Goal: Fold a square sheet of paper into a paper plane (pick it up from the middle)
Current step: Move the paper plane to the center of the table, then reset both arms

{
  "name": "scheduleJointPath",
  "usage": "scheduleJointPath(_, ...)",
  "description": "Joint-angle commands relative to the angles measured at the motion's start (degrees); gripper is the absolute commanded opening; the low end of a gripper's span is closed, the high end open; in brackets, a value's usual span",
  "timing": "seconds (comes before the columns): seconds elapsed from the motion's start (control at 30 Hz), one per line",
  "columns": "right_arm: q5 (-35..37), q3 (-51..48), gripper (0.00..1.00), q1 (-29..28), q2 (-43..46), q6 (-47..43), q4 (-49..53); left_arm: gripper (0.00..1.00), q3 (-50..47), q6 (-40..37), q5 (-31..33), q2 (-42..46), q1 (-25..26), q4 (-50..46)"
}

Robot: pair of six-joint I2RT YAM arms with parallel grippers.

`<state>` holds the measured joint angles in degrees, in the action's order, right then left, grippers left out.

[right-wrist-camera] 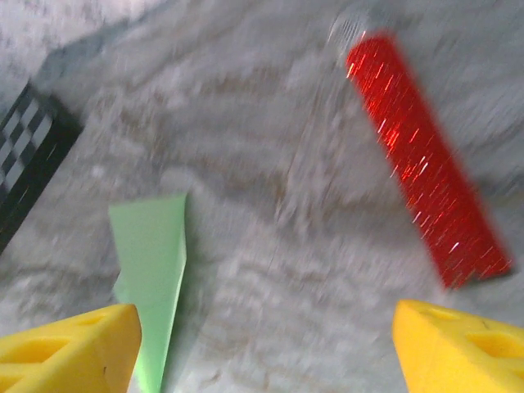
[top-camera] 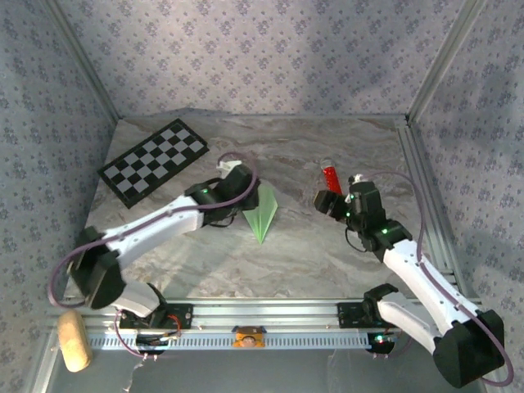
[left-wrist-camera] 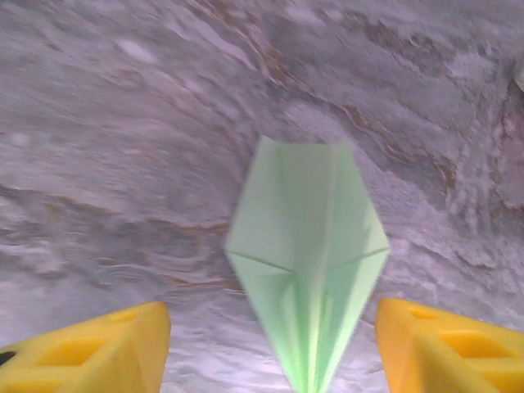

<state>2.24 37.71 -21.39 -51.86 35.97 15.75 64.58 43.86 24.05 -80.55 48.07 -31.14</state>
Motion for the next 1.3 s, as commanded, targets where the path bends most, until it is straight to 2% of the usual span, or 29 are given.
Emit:
scheduleJointPath(0.0,16.2,1.8,0.84,0.7,-1.7,-9.5,1.3,0.77,-6.3,-6.8,6.2,6.8,-5.2,3.0)
scheduleJointPath(0.03,19.5,0.6,0.87,0.7,-2.7,-13.4,-1.5,0.79,-8.1,-8.2,7.0,8.7,-7.1,3.3)
scheduleJointPath(0.07,22.0,-0.6,0.98,0.7,-3.7,-16.7,-4.1,0.8,-9.9,-9.7,7.9,10.4,-8.8,3.9)
scheduleJointPath(0.13,26.1,-2.6,1.0,1.2,-6.9,-24.5,-9.1,0.82,-14.1,-13.5,8.8,13.7,-13.4,5.8)
scheduleJointPath(0.2,29.5,-3.2,1.0,2.6,-11.3,-27.4,-12.3,0.87,-17.6,-15.8,10.3,16.1,-19.0,7.4)
scheduleJointPath(0.3,28.8,-4.2,0.99,6.2,-17.5,-29.8,-19.7,0.88,-22.8,-20.3,7.7,19.0,-29.0,12.6)
scheduleJointPath(0.37,26.7,-6.9,0.99,7.6,-20.3,-32.2,-29.2,0.9,-26.4,-19.2,6.6,20.4,-34.1,17.9)
scheduleJointPath(0.4,24.2,-7.9,0.99,8.5,-21.7,-32.9,-33.1,0.95,-28.5,-19.0,6.0,20.8,-36.3,21.5)
scheduleJointPath(0.43,21.8,-8.3,0.99,9.5,-23.3,-33.6,-35.9,1.0,-30.5,-19.6,7.6,20.6,-37.1,25.8)
scheduleJointPath(0.53,17.7,-9.4,0.99,11.2,-28.2,-36.9,-43.0,1.0,-34.6,-28.2,11.5,17.2,-37.6,37.9)
scheduleJointPath(0.6,16.6,-7.7,0.98,11.7,-30.1,-38.5,-42.2,1.0,-33.1,-28.8,11.9,14.6,-38.8,37.0)
scheduleJointPath(0.7,11.5,-11.6,0.99,13.8,-30.8,-44.5,-52.0,1.0,-33.3,-31.7,12.6,9.8,-39.0,42.0)
scheduleJointPath(0.8,1.8,-14.3,0.98,20.5,-31.2,-40.3,-56.3,1.0,-34.3,-34.0,12.5,5.4,-39.1,49.0)
scheduleJointPath(0.83,-1.2,-15.9,0.98,22.2,-32.4,-39.4,-59.9,1.0,-35.5,-35.3,10.3,4.3,-39.3,52.8)
scheduleJointPath(0.9,-1.5,-17.7,0.97,22.0,-35.7,-39.6,-67.5,0.99,-35.9,-37.6,5.6,2.0,-39.8,55.8)
scheduleJointPath(0.93,-0.2,-16.6,0.98,21.6,-34.4,-39.7,-63.0,0.99,-35.4,-38.9,4.8,0.6,-39.8,56.5)
scheduleJointPath(1.0,1.7,-15.5,1.0,22.2,-35.4,-38.4,-62.7,0.98,-32.4,-40.6,2.7,-0.1,-39.8,51.0)
scheduleJointPath(1.03,1.8,-14.9,1.0,22.9,-34.9,-37.2,-60.1,0.98,-32.0,-41.2,1.5,-0.1,-40.0,51.1)
scheduleJointPath(1.1,3.2,-15.2,1.0,22.3,-35.0,-37.5,-61.1,0.98,-34.5,-42.6,-0.6,-1.2,-41.2,58.9)
scheduleJointPath(1.2,2.8,-15.3,1.0,22.5,-35.1,-37.3,-61.3,0.98,-34.3,-42.1,-6.6,-2.8,-44.9,61.7)
scheduleJointPath(1.27,3.0,-15.4,1.0,22.4,-35.1,-37.3,-61.4,0.98,-36.5,-40.9,-10.4,-5.0,-46.7,68.3)
